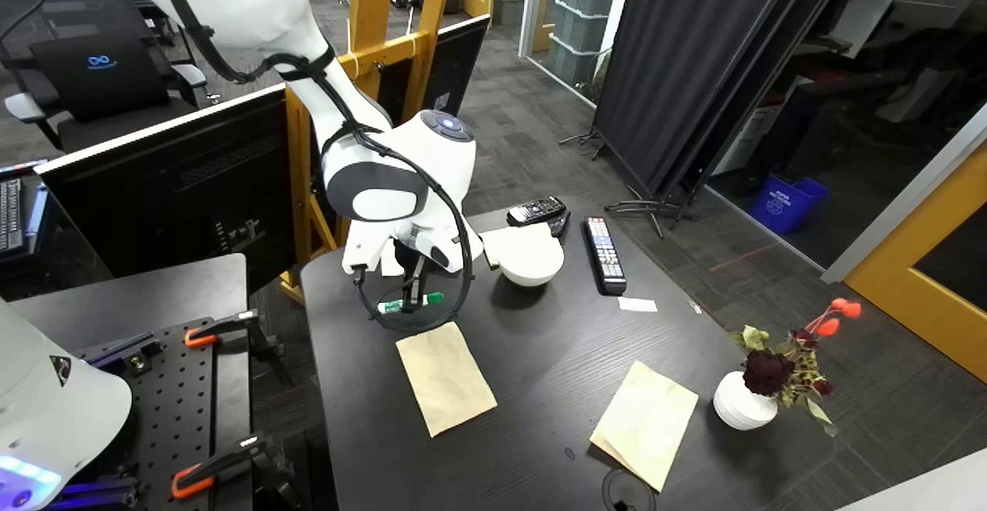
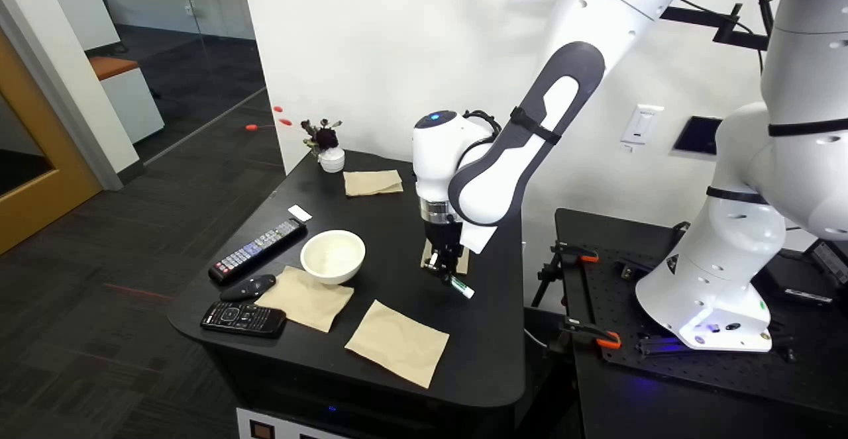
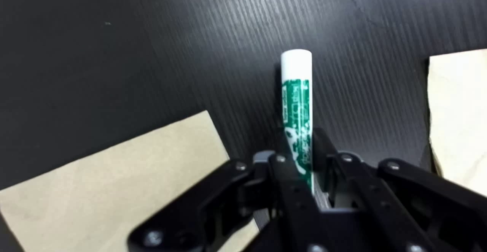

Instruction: Take the green marker out of the white bowl

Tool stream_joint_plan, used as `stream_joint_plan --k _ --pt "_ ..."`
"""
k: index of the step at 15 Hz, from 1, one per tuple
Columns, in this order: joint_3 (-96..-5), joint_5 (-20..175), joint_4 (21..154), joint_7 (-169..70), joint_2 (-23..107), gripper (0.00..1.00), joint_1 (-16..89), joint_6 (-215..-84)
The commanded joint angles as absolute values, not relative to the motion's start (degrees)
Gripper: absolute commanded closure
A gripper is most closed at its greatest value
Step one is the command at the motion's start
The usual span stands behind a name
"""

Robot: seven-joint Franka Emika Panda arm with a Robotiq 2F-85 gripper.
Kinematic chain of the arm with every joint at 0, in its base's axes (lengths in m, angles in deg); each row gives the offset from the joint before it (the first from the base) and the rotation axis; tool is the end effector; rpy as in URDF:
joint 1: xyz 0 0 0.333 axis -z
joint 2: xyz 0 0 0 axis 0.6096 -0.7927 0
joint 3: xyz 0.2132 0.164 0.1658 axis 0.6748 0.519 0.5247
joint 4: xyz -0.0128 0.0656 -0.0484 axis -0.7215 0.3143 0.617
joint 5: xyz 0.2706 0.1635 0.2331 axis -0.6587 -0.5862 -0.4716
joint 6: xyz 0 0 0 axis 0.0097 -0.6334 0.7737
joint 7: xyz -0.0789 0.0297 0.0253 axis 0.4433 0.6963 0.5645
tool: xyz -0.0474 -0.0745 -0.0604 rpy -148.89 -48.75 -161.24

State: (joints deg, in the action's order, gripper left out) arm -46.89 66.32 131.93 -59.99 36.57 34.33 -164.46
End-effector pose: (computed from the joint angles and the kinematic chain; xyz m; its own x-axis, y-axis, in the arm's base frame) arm 0.4795 0.0201 0.1483 0.9316 -0.3224 -0.1681 -0.3278 -0.9448 -0.0045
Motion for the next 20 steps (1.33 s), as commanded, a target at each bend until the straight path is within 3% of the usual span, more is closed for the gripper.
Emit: stream_joint_plan --k 1,3,4,6,12,20 --pt "-46.6 66.0 131.6 -59.0 35.8 0.95 34.6 -168.8" --pt "-46.7 66.1 131.3 -59.2 35.5 0.95 34.5 -170.2" --pt "-47.0 66.4 131.2 -60.0 35.7 0.55 34.1 -170.4" --pt "-47.1 66.6 131.0 -60.1 35.9 0.48 33.9 -170.9" --pt "-47.2 66.7 129.1 -60.2 36.3 0.02 33.9 -170.3" --pt "-47.0 66.4 128.3 -60.0 35.7 0.00 34.0 -169.8"
